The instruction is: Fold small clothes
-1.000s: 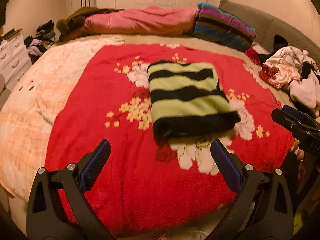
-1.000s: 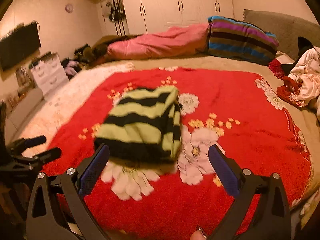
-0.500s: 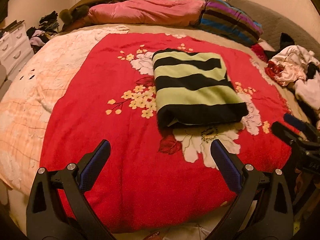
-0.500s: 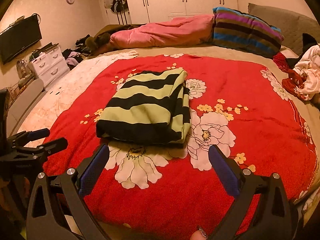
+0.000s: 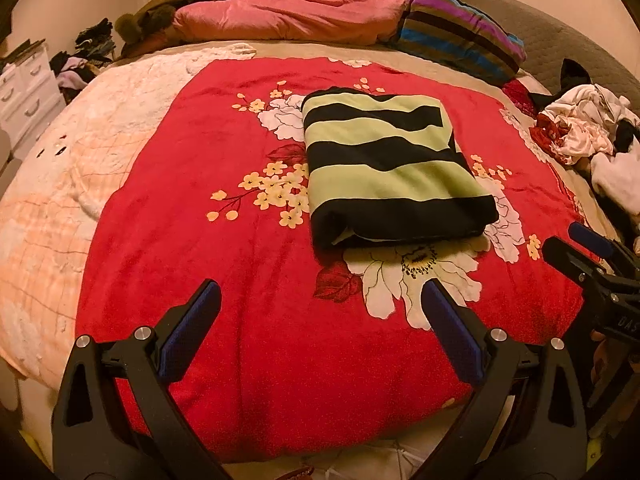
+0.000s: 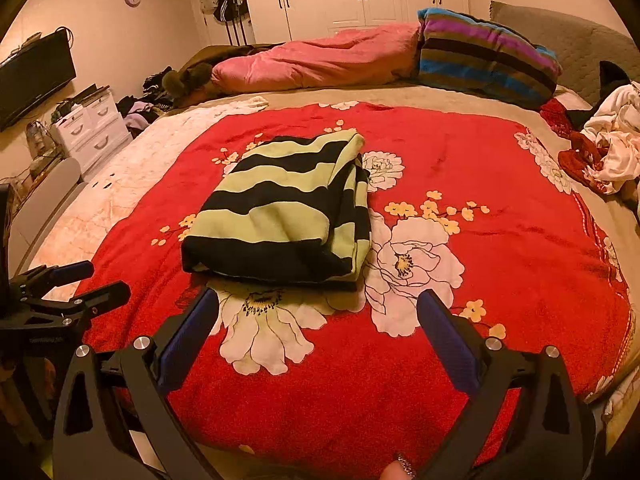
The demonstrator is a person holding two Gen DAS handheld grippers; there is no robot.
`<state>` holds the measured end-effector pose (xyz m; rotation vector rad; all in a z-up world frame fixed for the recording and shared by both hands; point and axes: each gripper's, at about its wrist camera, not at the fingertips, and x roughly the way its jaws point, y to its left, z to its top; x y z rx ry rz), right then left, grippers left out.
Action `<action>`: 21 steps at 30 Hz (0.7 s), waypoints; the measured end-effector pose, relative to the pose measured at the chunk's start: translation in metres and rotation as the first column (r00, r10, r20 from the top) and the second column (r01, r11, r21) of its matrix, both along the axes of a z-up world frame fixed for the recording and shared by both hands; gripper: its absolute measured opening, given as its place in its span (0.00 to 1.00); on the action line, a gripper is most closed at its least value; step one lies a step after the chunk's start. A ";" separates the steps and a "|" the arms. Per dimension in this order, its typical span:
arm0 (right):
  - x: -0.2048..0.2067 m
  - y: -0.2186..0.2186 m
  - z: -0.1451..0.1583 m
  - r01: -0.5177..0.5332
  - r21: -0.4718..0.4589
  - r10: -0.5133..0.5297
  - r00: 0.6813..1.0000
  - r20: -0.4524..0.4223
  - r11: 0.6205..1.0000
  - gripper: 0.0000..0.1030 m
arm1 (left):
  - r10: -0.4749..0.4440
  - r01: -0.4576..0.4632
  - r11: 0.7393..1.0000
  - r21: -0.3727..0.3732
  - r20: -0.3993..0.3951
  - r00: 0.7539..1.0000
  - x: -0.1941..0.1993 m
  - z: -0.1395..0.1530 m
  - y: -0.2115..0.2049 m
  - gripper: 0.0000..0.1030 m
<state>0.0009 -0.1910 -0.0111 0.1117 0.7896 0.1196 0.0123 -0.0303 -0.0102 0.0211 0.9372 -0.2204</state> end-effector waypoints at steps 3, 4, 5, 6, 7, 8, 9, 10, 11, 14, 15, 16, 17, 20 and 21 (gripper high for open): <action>0.000 -0.001 -0.001 0.004 0.001 -0.004 1.000 -0.001 1.000 0.96 | 0.003 -0.003 1.000 0.001 0.000 1.000 0.000 0.000 0.000 0.91; 0.000 -0.001 -0.001 0.005 0.000 -0.005 1.000 -0.001 1.000 0.96 | 0.003 -0.003 1.000 0.000 0.000 1.000 0.000 0.000 0.000 0.91; 0.000 -0.001 -0.001 0.006 0.000 -0.006 1.000 -0.001 1.000 0.96 | 0.003 -0.003 1.000 -0.001 0.000 1.000 0.000 0.000 0.001 0.91; 0.000 -0.001 -0.002 0.008 -0.001 -0.008 1.000 -0.002 1.000 0.96 | 0.002 -0.002 1.000 0.000 0.000 1.000 0.000 0.000 0.000 0.91; 0.000 -0.001 -0.002 0.006 -0.001 -0.006 1.000 -0.002 1.000 0.96 | 0.004 -0.004 1.000 -0.002 -0.002 1.000 0.000 0.000 0.001 0.91; 0.000 -0.001 -0.002 0.007 -0.001 -0.007 1.000 -0.003 1.000 0.96 | 0.006 -0.006 1.000 -0.006 -0.005 1.000 0.001 0.000 0.001 0.91; 0.000 -0.001 -0.002 0.008 -0.002 -0.008 1.000 -0.004 1.000 0.96 | 0.009 -0.009 1.000 -0.009 -0.009 1.000 0.001 -0.001 0.002 0.91; 0.000 -0.001 -0.002 0.008 -0.002 -0.008 1.000 -0.004 1.000 0.96 | 0.010 -0.010 1.000 -0.014 -0.013 1.000 0.001 -0.001 0.002 0.91; 0.000 -0.001 -0.002 0.007 -0.002 -0.007 1.000 -0.006 1.000 0.96 | 0.010 -0.011 1.000 -0.015 -0.015 1.000 0.002 -0.001 0.003 0.91; 0.000 -0.001 -0.003 0.008 -0.002 -0.008 1.000 -0.005 1.000 0.96 | 0.013 -0.013 1.000 -0.014 -0.014 1.000 0.001 -0.001 0.003 0.91; 0.000 -0.001 -0.003 0.007 -0.002 -0.007 1.000 -0.007 1.000 0.96 | 0.012 -0.012 1.000 -0.016 -0.015 1.000 0.002 -0.001 0.003 0.91; -0.001 -0.001 -0.003 0.008 -0.003 -0.008 1.000 -0.006 1.000 0.96 | 0.012 -0.012 1.000 -0.019 -0.018 1.000 0.002 -0.001 0.003 0.91; -0.001 -0.001 -0.003 0.009 -0.002 -0.009 1.000 -0.006 1.000 0.96 | 0.012 -0.012 1.000 -0.019 -0.017 1.000 0.002 -0.001 0.003 0.91; -0.001 -0.001 -0.003 0.011 -0.004 -0.011 1.000 -0.008 1.000 0.96 | 0.012 -0.012 1.000 -0.016 -0.016 1.000 0.001 -0.001 0.003 0.91; -0.001 -0.001 -0.003 0.011 -0.004 -0.011 1.000 -0.007 1.000 0.96 | 0.012 -0.012 1.000 -0.017 -0.016 1.000 0.002 -0.001 0.003 0.91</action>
